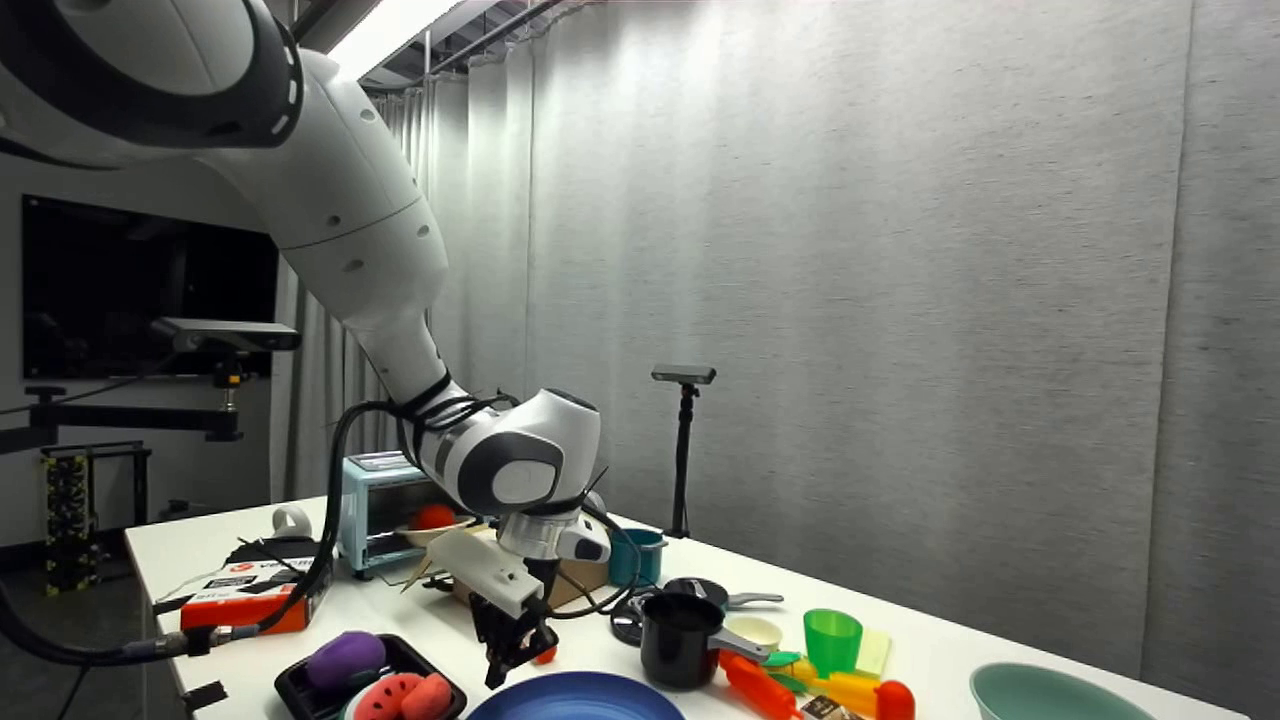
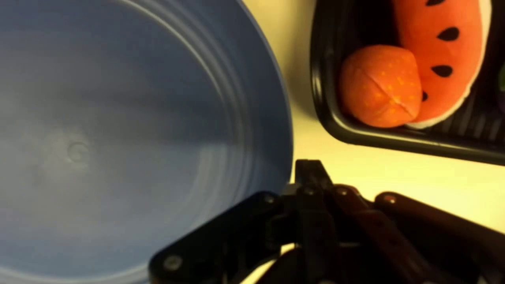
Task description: Remove the plush toys from the blue plate
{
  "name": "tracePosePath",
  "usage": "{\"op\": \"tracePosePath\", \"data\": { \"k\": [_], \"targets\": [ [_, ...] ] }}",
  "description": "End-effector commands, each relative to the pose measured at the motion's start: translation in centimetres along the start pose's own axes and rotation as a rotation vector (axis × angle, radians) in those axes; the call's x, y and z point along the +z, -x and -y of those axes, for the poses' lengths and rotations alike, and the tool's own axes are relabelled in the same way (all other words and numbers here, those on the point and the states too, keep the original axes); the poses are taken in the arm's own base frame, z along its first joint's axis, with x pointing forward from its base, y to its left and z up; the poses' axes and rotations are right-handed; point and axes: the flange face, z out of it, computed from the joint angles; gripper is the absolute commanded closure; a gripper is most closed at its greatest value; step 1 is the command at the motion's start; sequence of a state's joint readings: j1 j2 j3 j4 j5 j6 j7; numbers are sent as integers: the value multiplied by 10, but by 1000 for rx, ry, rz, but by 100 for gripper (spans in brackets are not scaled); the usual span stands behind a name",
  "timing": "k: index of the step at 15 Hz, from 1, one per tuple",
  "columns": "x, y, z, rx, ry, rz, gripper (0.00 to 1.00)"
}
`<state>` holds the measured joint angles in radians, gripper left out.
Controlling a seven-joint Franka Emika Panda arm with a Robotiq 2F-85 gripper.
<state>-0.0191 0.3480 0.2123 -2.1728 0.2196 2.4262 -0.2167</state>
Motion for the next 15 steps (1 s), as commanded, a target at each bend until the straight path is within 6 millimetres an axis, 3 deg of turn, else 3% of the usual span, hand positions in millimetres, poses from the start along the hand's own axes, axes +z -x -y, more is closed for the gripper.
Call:
{"op": "tracePosePath", "data": {
  "k": [1,6,11,15],
  "targets": [
    [-5,17,-10,-48,66,20,100],
    [-5,27,-21,-81,146,24,100],
    [-17,25,-19,-62,-3,12,100],
    [-17,27,-19,54,-136,16,100]
  ]
}}
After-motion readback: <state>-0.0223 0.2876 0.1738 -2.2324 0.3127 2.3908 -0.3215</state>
